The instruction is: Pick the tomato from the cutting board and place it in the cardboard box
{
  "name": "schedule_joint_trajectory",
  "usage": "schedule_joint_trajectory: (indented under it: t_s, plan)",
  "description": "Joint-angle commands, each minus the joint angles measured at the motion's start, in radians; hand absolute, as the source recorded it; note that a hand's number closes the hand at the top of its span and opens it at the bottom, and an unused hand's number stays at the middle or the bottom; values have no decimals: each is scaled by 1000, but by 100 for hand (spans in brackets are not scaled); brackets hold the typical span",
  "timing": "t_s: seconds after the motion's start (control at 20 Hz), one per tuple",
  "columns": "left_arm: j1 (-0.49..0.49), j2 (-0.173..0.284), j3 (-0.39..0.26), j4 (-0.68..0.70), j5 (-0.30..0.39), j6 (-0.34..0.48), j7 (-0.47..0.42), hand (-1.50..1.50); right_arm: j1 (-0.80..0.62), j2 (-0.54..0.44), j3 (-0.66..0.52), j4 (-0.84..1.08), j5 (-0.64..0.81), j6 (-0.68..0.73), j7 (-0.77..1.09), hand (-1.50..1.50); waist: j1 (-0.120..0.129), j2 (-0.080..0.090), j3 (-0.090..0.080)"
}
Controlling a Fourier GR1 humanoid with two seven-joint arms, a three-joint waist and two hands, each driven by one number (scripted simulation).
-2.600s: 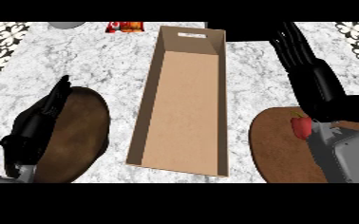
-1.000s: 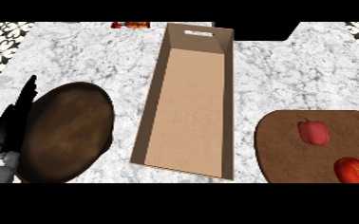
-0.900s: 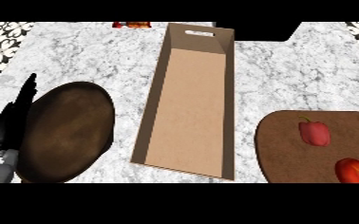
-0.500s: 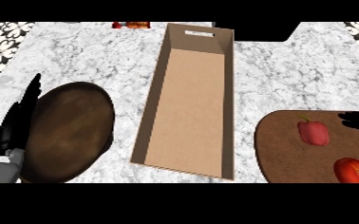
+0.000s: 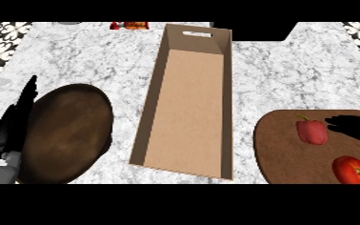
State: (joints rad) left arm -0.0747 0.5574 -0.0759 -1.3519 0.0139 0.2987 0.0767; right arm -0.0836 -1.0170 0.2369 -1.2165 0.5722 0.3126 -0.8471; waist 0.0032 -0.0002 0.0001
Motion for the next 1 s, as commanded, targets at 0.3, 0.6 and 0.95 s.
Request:
schedule_joint_trajectory:
  t_s: [0.3, 0.6, 0.95]
  plan:
    - [3, -43, 32, 22, -52, -30, -12, 0, -19, 34, -13, 11, 10, 93, -92, -150, 1, 0, 0]
    - [0, -57, 58, 44, -60, -42, -18, 0, 123, -42, -44, -170, -58, 86, -109, -150, -13, -2, -1]
    - [17, -64, 73, -17, -91, -55, -2, 0, 222, -49, -27, -284, 2, 63, 20, -150, -11, -3, 0]
